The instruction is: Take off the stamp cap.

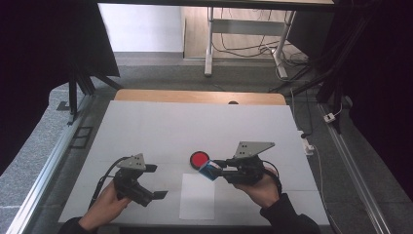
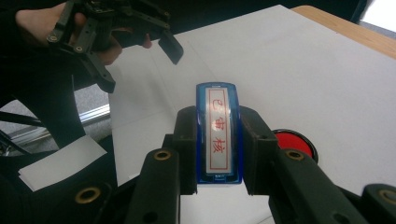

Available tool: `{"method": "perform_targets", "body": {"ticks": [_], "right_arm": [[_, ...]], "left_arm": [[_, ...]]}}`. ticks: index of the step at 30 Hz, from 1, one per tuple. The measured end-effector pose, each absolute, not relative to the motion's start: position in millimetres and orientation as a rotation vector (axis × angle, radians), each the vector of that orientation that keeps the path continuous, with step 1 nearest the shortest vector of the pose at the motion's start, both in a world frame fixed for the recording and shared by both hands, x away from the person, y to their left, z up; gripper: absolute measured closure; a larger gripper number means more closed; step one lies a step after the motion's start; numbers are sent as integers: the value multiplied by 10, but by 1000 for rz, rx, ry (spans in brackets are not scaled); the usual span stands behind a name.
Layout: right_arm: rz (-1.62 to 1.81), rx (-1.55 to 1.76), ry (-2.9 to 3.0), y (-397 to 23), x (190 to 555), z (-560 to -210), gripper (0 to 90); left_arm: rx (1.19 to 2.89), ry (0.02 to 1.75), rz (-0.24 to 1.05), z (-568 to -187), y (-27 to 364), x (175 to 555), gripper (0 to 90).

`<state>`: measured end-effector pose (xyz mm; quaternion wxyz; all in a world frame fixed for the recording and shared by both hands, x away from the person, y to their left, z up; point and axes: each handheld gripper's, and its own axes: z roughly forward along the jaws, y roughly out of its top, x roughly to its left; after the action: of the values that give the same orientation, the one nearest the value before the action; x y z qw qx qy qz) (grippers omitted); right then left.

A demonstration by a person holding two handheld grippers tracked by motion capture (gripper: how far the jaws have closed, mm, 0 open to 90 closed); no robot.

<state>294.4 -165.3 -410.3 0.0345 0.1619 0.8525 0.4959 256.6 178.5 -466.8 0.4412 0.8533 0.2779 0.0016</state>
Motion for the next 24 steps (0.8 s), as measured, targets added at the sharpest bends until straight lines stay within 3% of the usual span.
{"method": "perform_targets", "body": {"ticks": [24], "right_arm": [[1550, 454, 2636, -1624, 2945, -4094, 710]], "left_arm": [[2197, 446, -50, -4692, 1234, 2936, 3]]}}
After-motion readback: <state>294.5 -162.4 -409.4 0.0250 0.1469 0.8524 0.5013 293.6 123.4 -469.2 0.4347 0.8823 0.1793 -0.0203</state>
